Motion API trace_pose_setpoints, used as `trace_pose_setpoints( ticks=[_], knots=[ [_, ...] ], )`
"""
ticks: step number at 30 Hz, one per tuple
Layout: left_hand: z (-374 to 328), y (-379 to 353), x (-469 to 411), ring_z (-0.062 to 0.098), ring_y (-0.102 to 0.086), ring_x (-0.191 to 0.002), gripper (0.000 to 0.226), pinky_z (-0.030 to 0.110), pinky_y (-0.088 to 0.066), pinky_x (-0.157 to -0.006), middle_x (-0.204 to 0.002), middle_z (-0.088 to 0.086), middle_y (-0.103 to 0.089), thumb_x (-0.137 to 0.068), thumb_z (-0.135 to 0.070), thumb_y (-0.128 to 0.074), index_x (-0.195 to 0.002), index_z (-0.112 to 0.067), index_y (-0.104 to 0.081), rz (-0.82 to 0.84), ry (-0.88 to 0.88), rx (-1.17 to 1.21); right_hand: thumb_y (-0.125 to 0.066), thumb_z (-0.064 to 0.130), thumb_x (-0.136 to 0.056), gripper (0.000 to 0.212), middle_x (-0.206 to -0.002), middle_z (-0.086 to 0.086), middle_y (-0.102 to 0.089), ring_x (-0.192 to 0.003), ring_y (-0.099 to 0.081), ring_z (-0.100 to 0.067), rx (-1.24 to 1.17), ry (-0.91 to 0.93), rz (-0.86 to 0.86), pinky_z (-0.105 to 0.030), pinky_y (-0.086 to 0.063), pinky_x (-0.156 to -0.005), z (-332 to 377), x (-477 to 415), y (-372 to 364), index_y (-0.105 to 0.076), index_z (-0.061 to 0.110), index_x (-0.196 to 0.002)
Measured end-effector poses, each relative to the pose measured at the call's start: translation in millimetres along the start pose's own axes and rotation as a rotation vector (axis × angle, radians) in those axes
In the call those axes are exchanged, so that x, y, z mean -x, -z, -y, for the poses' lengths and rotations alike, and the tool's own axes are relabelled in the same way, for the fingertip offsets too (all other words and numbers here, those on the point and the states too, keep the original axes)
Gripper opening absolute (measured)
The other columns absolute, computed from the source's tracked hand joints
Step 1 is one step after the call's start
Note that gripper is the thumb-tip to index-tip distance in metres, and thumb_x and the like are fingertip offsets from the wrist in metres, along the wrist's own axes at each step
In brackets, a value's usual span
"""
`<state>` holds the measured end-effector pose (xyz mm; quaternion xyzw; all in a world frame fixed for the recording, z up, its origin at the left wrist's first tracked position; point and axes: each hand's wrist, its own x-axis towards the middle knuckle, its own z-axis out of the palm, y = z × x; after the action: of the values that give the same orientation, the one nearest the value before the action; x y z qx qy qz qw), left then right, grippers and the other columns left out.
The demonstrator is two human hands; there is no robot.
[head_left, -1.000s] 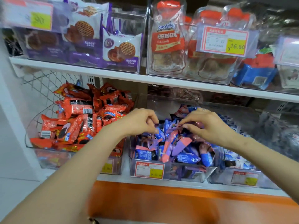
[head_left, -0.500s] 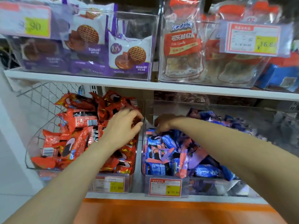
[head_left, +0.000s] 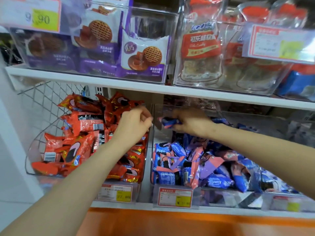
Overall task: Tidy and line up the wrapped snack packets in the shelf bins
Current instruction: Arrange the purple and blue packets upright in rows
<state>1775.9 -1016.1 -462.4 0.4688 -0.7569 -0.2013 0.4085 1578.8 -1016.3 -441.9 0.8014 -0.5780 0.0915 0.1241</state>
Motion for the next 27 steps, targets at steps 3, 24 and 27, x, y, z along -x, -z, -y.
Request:
trace_pose_setpoints(
  ticks=[3, 24, 27],
  knots=[
    [-22, -10, 5, 0.012, -0.061, -0.046, 0.013, 0.022, -0.051, -0.046, -0.066, 0.008, -0.066, -0.093, -0.017, -0.056, -0.091, -0.004, -0.057, 0.142, 0.184, 0.333, -0.065, 0.033, -0.084, 0.028, -0.094, -0.005, -0.066, -0.090, -0.060, -0.026, -0.031, -0.034, -0.188, -0.025, -0.025, -0.064, 5, 37, 16, -0.059, 0.015, -0.105],
    [-49, -10, 10, 0.005, -0.063, -0.077, 0.027, 0.023, -0.051, -0.081, -0.086, 0.000, -0.070, -0.080, -0.003, -0.069, -0.094, -0.024, -0.060, 0.507, 0.027, 0.343, -0.071, 0.035, -0.070, 0.041, -0.089, 0.006, -0.069, -0.078, -0.064, -0.009, -1.077, -0.221, -0.060, -0.022, -0.051, -0.077, -5, 91, 27, -0.056, 0.032, -0.108],
    [-50, -12, 10, -0.003, -0.060, -0.070, 0.022, 0.016, -0.048, -0.073, -0.088, -0.002, -0.069, -0.079, -0.009, -0.072, -0.093, -0.022, -0.061, 0.497, -0.027, 0.244, -0.073, 0.016, -0.075, 0.017, -0.080, -0.004, -0.067, -0.072, -0.061, -0.009, -1.095, -0.190, -0.056, -0.020, -0.048, -0.073, -4, 86, 25, -0.065, 0.022, -0.089]
  ],
)
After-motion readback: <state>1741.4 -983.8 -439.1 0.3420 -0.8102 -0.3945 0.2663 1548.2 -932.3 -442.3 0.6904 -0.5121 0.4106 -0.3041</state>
